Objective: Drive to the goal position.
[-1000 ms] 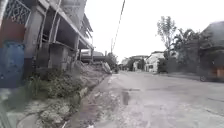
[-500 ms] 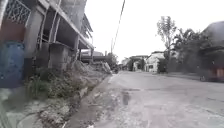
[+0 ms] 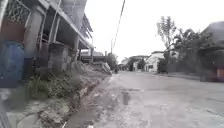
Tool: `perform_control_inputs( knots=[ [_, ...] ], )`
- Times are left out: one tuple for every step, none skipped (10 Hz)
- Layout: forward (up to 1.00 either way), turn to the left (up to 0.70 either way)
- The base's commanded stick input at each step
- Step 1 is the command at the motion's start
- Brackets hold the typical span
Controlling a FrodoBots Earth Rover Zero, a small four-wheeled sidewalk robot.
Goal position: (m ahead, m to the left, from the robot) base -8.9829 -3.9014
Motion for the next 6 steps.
perform_control_inputs(
  knots=[
    [0.05,0.09],
    [0.05,0.07],
    [0.05,0.02],
    [0.06,0.0],
    [0.05,0.0],
    [0.06,-0.08]
  ],
)
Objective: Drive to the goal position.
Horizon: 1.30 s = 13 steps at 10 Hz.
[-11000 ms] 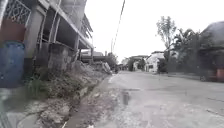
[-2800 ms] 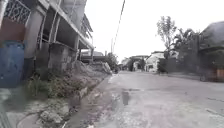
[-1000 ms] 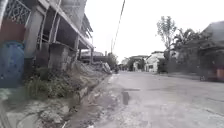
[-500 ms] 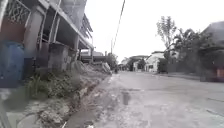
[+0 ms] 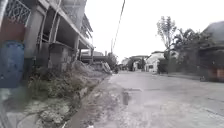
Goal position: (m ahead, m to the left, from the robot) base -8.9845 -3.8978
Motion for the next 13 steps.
perform_control_inputs(
  knots=[
    [0.06,-0.12],
    [0.06,-0.12],
    [0.05,-0.11],
    [0.06,-0.12],
    [0.05,-0.11],
    [0.06,-0.12],
    [0.05,-0.1],
    [0.06,-0.11],
    [0.06,-0.12],
    [0.06,-0.12],
    [0.06,-0.12],
    [0.05,-0.1],
    [0.05,-0.1]
  ],
)
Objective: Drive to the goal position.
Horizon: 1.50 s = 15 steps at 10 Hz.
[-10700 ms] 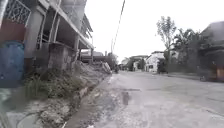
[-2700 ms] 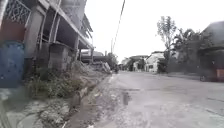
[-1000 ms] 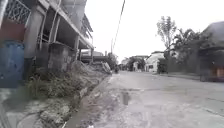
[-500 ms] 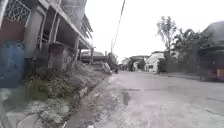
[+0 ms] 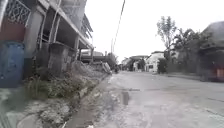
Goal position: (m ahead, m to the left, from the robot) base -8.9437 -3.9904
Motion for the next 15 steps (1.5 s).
perform_control_inputs(
  knots=[
    [0.05,-0.1],
    [0.05,-0.1],
    [0.06,-0.12],
    [0.05,-0.11],
    [0.05,-0.1],
    [0.05,-0.1],
    [0.05,-0.1],
    [0.05,-0.06],
    [0.06,-0.02],
    [0.05,0.0],
    [0.05,0.0],
    [0.05,0.02],
    [0.06,0.08],
    [0.06,0.11],
    [0.06,0.12]
  ],
)
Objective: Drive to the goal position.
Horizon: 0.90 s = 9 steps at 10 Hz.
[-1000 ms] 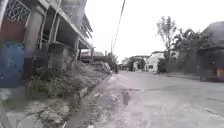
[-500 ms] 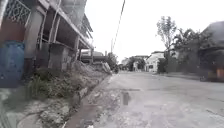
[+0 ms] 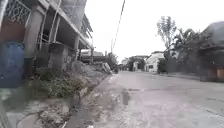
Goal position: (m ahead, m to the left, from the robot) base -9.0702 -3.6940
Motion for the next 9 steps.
perform_control_inputs(
  knots=[
    [0.06,0.12],
    [0.06,0.12],
    [0.06,0.08],
    [0.06,0.02],
    [0.05,0.0],
    [0.06,0.0],
    [0.05,-0.02],
    [0.05,-0.08],
    [0.06,-0.11]
  ],
)
